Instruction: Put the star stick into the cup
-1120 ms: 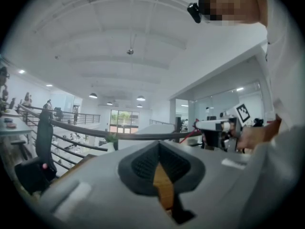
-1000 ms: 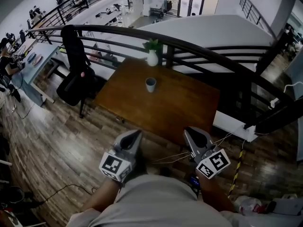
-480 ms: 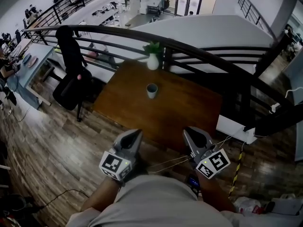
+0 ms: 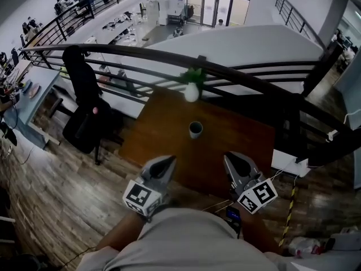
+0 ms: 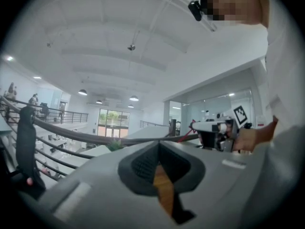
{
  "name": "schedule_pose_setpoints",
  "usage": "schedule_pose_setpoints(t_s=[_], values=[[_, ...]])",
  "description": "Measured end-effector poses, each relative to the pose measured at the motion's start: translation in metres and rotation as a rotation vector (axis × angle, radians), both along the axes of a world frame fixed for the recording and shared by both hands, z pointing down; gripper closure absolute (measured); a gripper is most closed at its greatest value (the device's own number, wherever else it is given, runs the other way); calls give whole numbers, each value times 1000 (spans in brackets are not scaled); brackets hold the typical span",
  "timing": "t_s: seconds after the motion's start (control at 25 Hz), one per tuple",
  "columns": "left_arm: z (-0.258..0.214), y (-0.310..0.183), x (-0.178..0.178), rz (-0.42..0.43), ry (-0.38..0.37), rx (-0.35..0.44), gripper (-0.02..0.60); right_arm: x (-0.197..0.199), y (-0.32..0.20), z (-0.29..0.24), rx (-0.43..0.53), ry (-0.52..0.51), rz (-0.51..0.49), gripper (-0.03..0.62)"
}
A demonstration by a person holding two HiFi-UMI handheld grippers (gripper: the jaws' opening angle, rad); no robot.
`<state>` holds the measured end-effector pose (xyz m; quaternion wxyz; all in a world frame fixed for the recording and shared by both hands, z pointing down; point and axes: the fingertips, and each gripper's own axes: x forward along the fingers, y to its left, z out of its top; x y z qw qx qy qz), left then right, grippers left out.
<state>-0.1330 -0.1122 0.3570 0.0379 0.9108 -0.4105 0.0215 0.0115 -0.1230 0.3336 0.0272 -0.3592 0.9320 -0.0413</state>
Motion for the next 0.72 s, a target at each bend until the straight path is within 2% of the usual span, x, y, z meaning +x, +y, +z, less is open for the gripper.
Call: schedule_pose_setpoints(t_s=[0.28,0.56,0.72], values=[[4,-41,-48,52,-19,-39,578,-48,-40,-5,-19,-23,42,571],[7,-75,-50,30,13,-41,578,-47,-74,0,-30,-12,34,571],[7,-98,-41,12,7,-42,578,-36,-99,-2,-22,0,16,571]])
